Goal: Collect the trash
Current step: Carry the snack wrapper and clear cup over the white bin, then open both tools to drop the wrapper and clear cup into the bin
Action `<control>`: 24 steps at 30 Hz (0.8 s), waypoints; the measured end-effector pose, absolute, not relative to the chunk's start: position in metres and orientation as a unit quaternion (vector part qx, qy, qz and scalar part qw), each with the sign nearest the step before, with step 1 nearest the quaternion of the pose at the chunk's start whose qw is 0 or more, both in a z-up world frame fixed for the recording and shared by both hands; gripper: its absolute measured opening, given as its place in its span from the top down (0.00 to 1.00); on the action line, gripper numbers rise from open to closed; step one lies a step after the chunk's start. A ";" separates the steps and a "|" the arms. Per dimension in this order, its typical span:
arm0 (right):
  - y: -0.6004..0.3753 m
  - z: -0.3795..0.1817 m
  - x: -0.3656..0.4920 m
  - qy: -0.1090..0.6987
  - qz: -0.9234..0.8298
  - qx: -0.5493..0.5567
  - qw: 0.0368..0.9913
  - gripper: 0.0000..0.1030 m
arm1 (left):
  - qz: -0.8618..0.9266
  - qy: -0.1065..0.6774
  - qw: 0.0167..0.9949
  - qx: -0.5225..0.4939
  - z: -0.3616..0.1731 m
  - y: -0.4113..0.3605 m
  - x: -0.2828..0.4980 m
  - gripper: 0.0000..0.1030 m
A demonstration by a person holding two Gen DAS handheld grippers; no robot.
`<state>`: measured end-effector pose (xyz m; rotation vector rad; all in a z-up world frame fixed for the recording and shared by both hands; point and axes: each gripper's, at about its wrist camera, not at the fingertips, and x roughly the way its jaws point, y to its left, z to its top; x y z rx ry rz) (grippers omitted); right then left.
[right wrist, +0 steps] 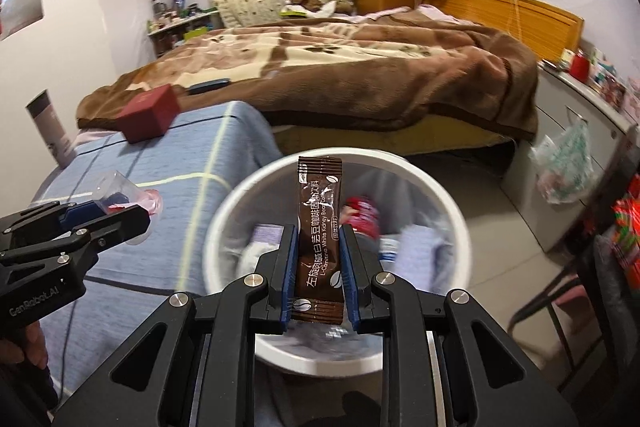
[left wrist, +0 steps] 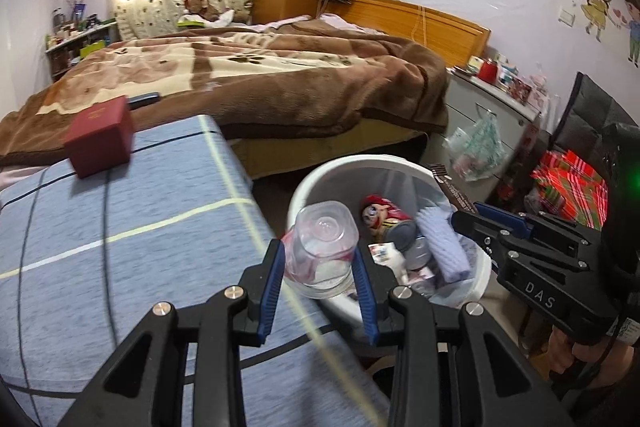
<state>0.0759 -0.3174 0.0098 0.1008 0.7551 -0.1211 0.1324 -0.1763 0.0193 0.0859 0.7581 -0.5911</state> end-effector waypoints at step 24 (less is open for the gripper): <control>-0.367 -0.018 0.077 0.405 -0.106 0.051 0.906 0.75 | -0.291 0.409 0.863 0.062 -0.008 -0.241 0.144 0.44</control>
